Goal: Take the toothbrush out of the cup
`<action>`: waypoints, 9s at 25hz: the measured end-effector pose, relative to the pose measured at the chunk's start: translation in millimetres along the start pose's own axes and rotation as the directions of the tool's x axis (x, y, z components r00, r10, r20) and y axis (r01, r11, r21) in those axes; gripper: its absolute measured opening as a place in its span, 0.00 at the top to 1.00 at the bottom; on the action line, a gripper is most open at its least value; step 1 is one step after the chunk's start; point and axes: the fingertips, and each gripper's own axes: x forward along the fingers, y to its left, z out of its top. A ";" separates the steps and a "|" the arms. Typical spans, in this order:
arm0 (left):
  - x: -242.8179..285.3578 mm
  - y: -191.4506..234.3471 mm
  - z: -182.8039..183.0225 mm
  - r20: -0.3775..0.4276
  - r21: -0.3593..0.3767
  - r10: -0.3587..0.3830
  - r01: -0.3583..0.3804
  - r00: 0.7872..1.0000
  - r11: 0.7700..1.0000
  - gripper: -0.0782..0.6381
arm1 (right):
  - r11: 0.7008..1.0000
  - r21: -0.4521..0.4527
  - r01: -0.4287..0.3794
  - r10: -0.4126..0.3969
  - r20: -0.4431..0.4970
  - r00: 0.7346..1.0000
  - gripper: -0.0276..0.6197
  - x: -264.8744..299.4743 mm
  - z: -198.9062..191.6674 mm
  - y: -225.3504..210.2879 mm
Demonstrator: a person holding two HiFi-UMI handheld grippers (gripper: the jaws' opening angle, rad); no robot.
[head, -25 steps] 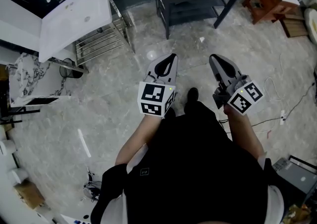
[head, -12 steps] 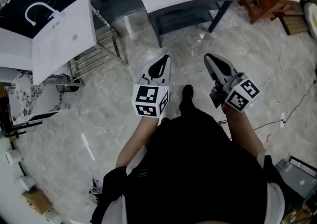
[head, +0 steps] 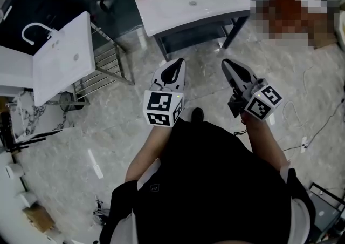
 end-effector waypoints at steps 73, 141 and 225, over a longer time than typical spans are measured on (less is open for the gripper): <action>554.2 310.6 30.3 -0.352 0.244 0.200 -0.117 0.914 0.963 0.79 | 0.986 0.158 -0.048 0.083 -0.225 0.971 0.91 347.2 130.9 -435.2; 258.8 338.3 -19.1 -0.263 -0.129 0.415 -0.458 0.871 0.879 0.82 | 0.866 0.223 -0.448 0.500 -0.415 0.760 0.91 439.6 45.8 -222.4; 252.8 389.9 84.6 -0.077 -0.142 0.484 -0.490 0.872 0.860 0.87 | 0.910 0.076 -0.408 0.402 -0.402 0.823 0.91 465.7 77.2 -229.3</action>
